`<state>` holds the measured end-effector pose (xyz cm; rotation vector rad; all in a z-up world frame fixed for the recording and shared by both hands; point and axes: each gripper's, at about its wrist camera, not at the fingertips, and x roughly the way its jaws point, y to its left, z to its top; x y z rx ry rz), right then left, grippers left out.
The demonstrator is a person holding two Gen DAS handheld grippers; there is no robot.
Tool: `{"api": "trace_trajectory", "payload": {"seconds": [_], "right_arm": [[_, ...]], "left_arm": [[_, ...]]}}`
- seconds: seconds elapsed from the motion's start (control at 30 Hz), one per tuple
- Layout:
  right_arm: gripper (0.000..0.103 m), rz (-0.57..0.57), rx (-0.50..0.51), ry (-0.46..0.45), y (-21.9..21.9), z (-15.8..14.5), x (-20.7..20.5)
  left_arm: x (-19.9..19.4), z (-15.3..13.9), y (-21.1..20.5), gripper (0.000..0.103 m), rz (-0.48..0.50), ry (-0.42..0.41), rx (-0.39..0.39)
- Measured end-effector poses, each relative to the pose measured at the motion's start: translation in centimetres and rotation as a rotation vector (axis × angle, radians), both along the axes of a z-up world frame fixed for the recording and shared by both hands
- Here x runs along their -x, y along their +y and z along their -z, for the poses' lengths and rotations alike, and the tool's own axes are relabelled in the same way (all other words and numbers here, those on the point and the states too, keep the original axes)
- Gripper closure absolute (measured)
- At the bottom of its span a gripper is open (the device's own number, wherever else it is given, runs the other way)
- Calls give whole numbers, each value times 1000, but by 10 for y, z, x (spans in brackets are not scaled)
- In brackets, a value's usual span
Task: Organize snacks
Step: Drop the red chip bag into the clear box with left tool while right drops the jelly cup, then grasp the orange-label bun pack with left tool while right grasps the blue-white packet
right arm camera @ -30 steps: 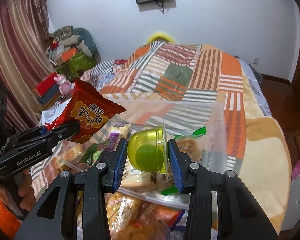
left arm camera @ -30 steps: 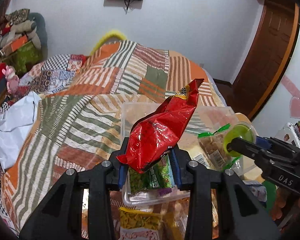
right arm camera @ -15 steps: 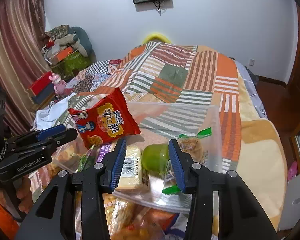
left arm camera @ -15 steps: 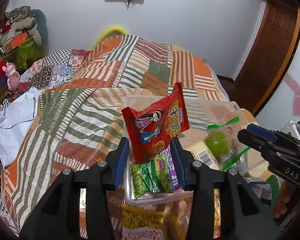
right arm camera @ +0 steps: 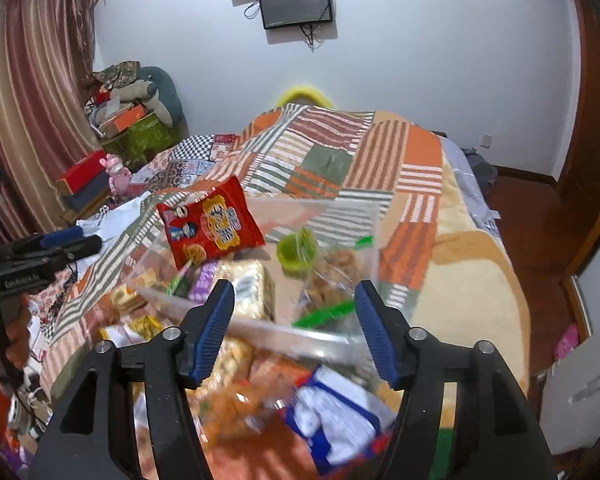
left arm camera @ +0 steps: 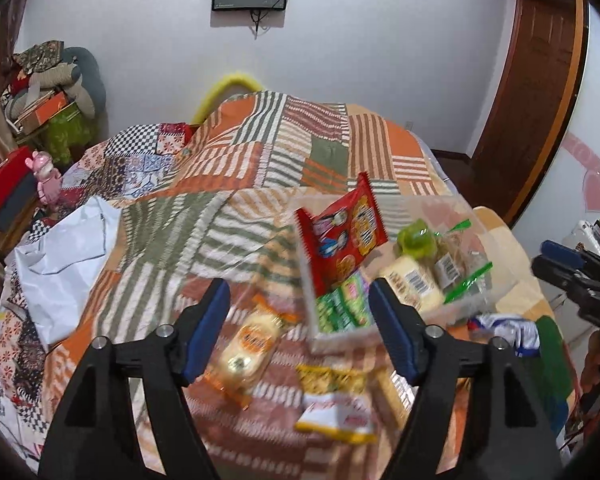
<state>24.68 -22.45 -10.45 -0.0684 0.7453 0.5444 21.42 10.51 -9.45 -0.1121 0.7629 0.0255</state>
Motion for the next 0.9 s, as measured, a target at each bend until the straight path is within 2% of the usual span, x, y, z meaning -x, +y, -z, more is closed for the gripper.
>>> {"api": "trace_trajectory", "payload": {"seconds": [0.17, 0.4, 0.57, 0.67, 0.77, 0.9], "right_arm": [[42, 30, 11, 47, -20, 14, 9], [38, 72, 4, 139, -36, 41, 16], [37, 45, 18, 211, -35, 63, 17], [27, 45, 58, 218, -29, 74, 16], [25, 50, 86, 214, -26, 81, 14], [17, 61, 112, 221, -24, 90, 8]], "left_arm": [[13, 11, 24, 28, -40, 52, -30], [13, 54, 45, 28, -62, 164, -6], [0, 83, 49, 28, -59, 230, 3], [-12, 98, 50, 28, -57, 261, -2], [-23, 110, 51, 28, -50, 283, 4], [-35, 121, 50, 28, -44, 302, 6]]}}
